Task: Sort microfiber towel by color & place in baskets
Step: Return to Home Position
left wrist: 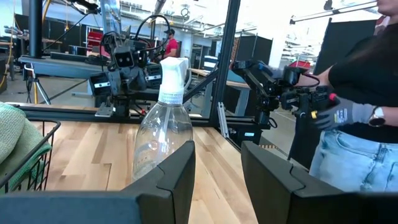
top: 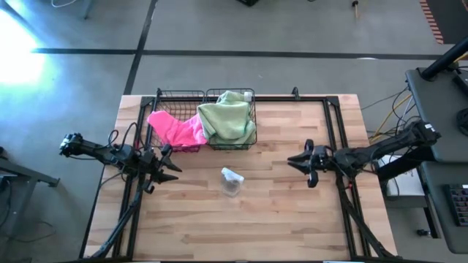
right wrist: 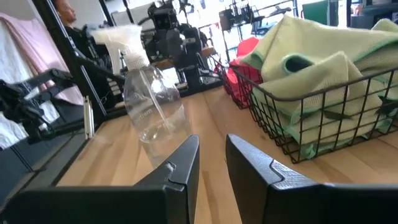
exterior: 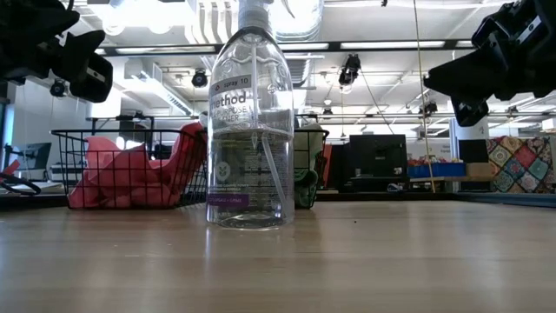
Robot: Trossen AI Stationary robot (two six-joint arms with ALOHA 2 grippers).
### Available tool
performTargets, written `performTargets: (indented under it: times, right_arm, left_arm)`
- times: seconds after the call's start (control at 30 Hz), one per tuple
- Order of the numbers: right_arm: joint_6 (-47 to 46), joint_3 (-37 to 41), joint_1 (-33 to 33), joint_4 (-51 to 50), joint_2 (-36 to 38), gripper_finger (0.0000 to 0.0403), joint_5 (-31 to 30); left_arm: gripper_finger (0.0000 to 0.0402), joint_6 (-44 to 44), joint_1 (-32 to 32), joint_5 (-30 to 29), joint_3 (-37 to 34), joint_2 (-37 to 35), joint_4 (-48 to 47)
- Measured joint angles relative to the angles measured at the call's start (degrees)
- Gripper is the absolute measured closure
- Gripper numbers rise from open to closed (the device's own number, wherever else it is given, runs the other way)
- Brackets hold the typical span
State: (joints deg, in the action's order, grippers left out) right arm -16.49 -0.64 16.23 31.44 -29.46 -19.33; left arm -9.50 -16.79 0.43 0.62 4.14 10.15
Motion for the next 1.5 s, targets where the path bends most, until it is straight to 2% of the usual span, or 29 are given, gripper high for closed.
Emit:
performTargets:
  times: [0.3,0.47,0.73,1.07,1.2,1.5]
  right_arm:
    - [3.5,0.0,0.0,-1.3,9.9,0.033,0.0]
    - [14.4,0.0,0.0,-6.9,16.9,0.033,-0.2]
    - [23.0,0.0,0.0,-7.7,24.3,0.033,-0.2]
    - [43.2,0.0,0.0,-7.2,29.4,0.033,-0.2]
    - [43.7,0.0,0.0,-7.8,29.3,0.033,-0.2]
    - [36.9,0.0,0.0,-7.7,28.9,0.033,-0.2]
  left_arm:
    - [0.0286,0.0,0.0,0.0,0.0,0.0,0.0]
    - [0.0286,0.0,0.0,0.0,0.0,0.0,0.0]
    - [0.0286,0.0,0.0,0.0,0.0,0.0,0.0]
    - [0.0286,0.0,0.0,0.0,0.0,0.0,0.0]
    - [0.0286,0.0,0.0,0.0,0.0,0.0,0.0]
    - [0.0286,0.0,0.0,0.0,0.0,0.0,0.0]
